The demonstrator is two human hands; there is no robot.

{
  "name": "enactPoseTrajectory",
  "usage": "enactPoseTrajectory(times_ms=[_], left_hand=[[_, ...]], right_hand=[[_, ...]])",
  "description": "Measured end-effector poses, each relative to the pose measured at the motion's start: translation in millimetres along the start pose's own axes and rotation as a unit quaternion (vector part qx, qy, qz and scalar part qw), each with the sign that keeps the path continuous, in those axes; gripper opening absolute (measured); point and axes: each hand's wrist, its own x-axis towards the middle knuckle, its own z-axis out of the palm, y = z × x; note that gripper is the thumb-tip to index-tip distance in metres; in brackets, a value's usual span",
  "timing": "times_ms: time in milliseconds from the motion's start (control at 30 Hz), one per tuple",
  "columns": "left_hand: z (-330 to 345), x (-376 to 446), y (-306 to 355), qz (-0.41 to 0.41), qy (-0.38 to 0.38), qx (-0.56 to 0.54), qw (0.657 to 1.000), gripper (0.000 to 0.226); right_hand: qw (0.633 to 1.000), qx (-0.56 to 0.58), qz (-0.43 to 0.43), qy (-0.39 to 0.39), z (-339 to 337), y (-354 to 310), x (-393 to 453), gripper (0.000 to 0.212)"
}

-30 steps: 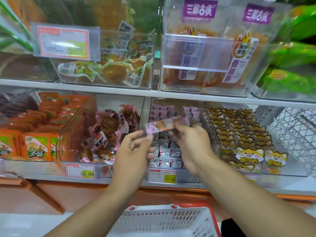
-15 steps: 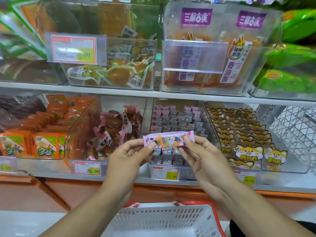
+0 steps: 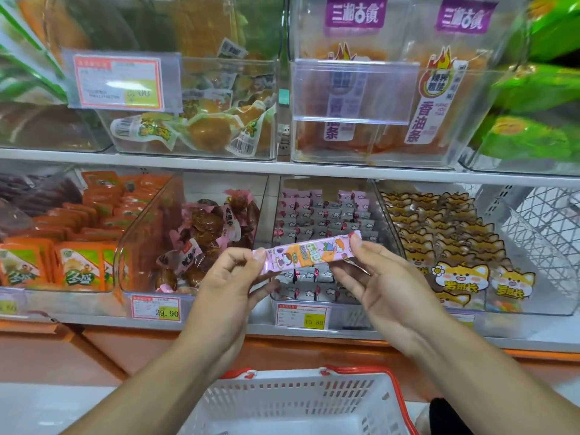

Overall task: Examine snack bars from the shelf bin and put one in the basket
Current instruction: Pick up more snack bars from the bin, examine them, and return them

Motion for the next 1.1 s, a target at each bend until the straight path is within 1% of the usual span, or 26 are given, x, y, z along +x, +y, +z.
enactPoseTrajectory(times_ms=[33, 67, 133, 167, 233, 333, 400, 433, 500, 533, 600, 667, 733, 800, 867, 1000, 1100], left_hand=[[0, 0, -1, -0.006, 0.006, -0.005, 1.000, 0.016], [0, 0, -2, -0.015, 0.015, -0.011, 1.000, 0.017], [-2, 0, -1, -0.035, 0.034, -0.026, 0.998, 0.021], [-3, 0, -1, -0.045, 0.041, -0.029, 0.998, 0.024], [-4, -1, 0, -0.059, 0.044, -0.024, 0.997, 0.023], [-4, -1, 0, -0.056, 0.042, -0.021, 0.997, 0.012], [-3, -2, 2, -0.033, 0.026, -0.012, 0.999, 0.005], [-3, -3, 3, -0.016, 0.009, 0.012, 1.000, 0.007], [-1, -7, 4, 0.016, -0.027, 0.073, 0.997, 0.019], [0, -9, 3, 0.024, -0.034, 0.086, 0.995, 0.024], [3, -10, 3, 0.012, -0.030, 0.072, 0.997, 0.027], [5, -11, 5, -0.017, -0.012, 0.049, 0.999, 0.028], [6, -10, 7, -0.037, 0.008, 0.060, 0.997, 0.040], [6, -10, 9, -0.050, 0.022, 0.083, 0.995, 0.051], [5, -10, 8, -0.070, 0.025, 0.091, 0.993, 0.052], [4, -11, 8, -0.094, 0.006, 0.088, 0.992, 0.044], [2, -10, 8, -0.052, -0.012, 0.087, 0.995, 0.042]], right_hand=[[1.000, -0.014, -0.008, -0.013, 0, 0, 0, 0.027], [0.998, -0.040, -0.021, -0.035, 1, 0, 0, 0.031], [0.987, -0.125, -0.055, -0.090, 1, 1, -2, 0.047], [0.977, -0.168, -0.072, -0.109, 1, 2, -3, 0.051], [0.964, -0.218, -0.096, -0.122, -1, 6, -5, 0.050], [0.962, -0.224, -0.097, -0.122, 0, 9, -5, 0.046], [0.964, -0.220, -0.099, -0.115, -1, 10, -3, 0.044], [0.964, -0.220, -0.098, -0.108, -1, 11, -1, 0.042], [0.964, -0.228, -0.097, -0.094, -1, 11, 1, 0.034], [0.964, -0.231, -0.101, -0.089, 0, 11, 1, 0.028], [0.963, -0.231, -0.114, -0.080, 2, 11, 1, 0.024], [0.958, -0.246, -0.116, -0.088, 2, 10, 1, 0.030], [0.951, -0.264, -0.111, -0.113, 3, 10, 1, 0.036], [0.952, -0.254, -0.109, -0.131, 3, 11, 0, 0.047], [0.955, -0.235, -0.113, -0.143, 2, 12, 0, 0.053], [0.954, -0.230, -0.128, -0.145, 4, 13, 0, 0.041], [0.965, -0.207, -0.114, -0.115, 7, 13, 2, 0.032]])
